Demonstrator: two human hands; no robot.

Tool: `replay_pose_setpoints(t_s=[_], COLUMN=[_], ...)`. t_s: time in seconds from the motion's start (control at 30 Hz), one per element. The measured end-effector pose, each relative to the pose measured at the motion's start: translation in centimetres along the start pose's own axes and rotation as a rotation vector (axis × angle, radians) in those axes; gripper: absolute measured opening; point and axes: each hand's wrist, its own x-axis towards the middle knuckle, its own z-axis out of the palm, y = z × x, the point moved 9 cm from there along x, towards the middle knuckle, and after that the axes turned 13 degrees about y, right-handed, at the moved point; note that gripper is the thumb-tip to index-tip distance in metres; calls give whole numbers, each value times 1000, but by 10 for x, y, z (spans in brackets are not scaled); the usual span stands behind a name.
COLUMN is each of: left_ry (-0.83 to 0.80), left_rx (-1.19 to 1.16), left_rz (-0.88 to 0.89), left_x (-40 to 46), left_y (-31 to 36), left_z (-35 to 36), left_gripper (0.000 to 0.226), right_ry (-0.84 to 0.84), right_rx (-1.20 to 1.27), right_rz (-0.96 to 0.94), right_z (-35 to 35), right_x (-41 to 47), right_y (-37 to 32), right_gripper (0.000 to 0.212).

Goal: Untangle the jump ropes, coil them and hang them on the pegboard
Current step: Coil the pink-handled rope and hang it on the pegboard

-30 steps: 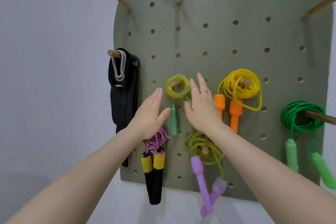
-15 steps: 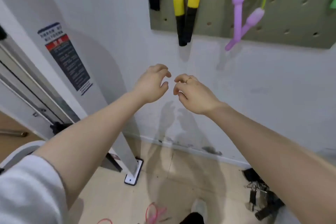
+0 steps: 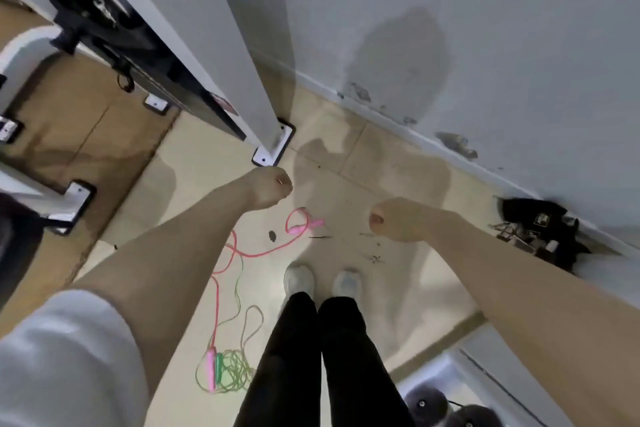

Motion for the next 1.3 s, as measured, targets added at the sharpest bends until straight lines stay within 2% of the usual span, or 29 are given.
replay_pose_setpoints(t_s=[0.1, 0.2, 0.37, 0.5, 0.57, 0.67, 0.8, 0.87, 0.97, 1.07, 1.13, 1.23, 1.3], left_ry=[-28, -45, -53, -49, -34, 3, 62, 74, 123, 129, 67, 4, 14], left_rx=[-47, -80, -134, -180, -214, -243, -331, -361, -435, -589, -625, -488, -424], left_rz=[-115, -158, -194, -232, -241, -239, -283, -307, -397, -510, -493, -305, -171], left_x=[28, 59, 117, 171, 196, 224, 247, 253, 251, 234, 217, 197, 183], left_y=[-53, -96, -166, -222, -250, -288, -331, -347, -363, -352, -326, -271, -228], left_z=[55, 106, 187, 250, 279, 312, 339, 348, 353, 348, 337, 302, 266], left_gripper=[21, 23, 23, 25, 29, 31, 25, 25, 23, 23, 28, 52, 77], right_ry=[-38, -30, -32, -17, 33, 213, 350, 393, 381, 412, 401, 208, -11], right_rx=[-30, -51, 24, 44, 85, 173, 208, 234, 313, 363, 453, 712, 964], right_rz=[32, 65, 50, 38, 80, 121, 207, 294, 360, 275, 155, 78, 102], right_z=[54, 105, 196, 269, 303, 342, 382, 396, 401, 377, 352, 315, 285], right_x=[54, 113, 201, 279, 322, 380, 425, 442, 452, 428, 400, 350, 311], right_y=[24, 40, 34, 26, 24, 18, 17, 25, 35, 32, 18, -4, -20], right_gripper=[33, 33, 20, 31, 34, 32, 51, 51, 22, 20, 18, 33, 25])
